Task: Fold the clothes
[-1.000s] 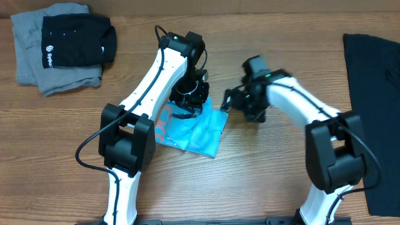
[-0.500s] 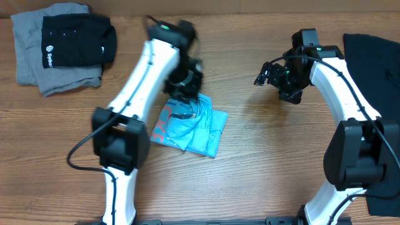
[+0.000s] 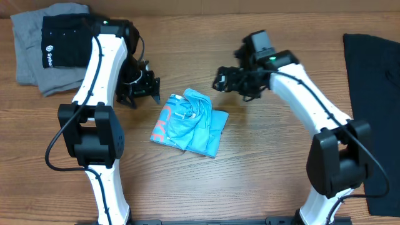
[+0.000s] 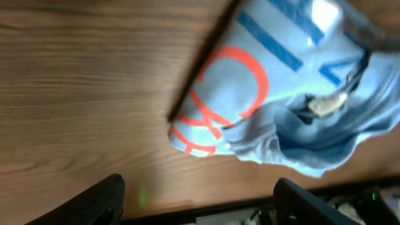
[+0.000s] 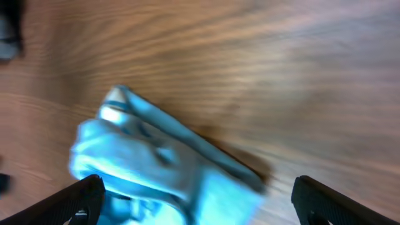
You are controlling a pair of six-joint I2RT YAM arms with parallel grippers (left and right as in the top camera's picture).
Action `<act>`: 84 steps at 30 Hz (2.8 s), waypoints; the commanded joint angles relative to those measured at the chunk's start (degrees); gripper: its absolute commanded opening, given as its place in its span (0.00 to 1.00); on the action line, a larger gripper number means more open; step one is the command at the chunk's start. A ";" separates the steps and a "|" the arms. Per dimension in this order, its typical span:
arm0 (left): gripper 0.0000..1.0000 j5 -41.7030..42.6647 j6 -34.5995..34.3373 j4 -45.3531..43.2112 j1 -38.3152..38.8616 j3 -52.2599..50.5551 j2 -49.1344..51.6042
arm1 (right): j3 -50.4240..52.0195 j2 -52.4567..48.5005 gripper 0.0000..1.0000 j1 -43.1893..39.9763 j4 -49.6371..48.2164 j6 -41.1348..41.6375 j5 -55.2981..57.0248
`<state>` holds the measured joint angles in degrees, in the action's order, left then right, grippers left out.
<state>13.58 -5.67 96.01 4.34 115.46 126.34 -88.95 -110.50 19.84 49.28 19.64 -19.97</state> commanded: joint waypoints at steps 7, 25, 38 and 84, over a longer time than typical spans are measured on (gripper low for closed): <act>0.78 3.30 4.55 -3.93 1.79 -9.70 -0.46 | -1.40 2.14 1.00 4.70 -5.27 2.64 0.37; 0.82 0.79 4.42 -4.39 -3.08 -10.21 -0.46 | -1.40 1.64 0.74 16.63 -2.08 2.47 12.52; 0.82 0.33 4.42 -4.37 -3.08 -10.21 -0.46 | -1.40 -2.64 0.75 17.53 -2.69 -1.16 25.92; 0.88 19.30 13.46 -12.33 2.64 -10.97 -0.46 | -5.16 4.52 1.00 0.48 21.11 14.88 30.05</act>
<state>26.94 4.58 84.84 4.12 105.67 126.34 -90.43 -113.47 23.00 70.50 32.47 10.31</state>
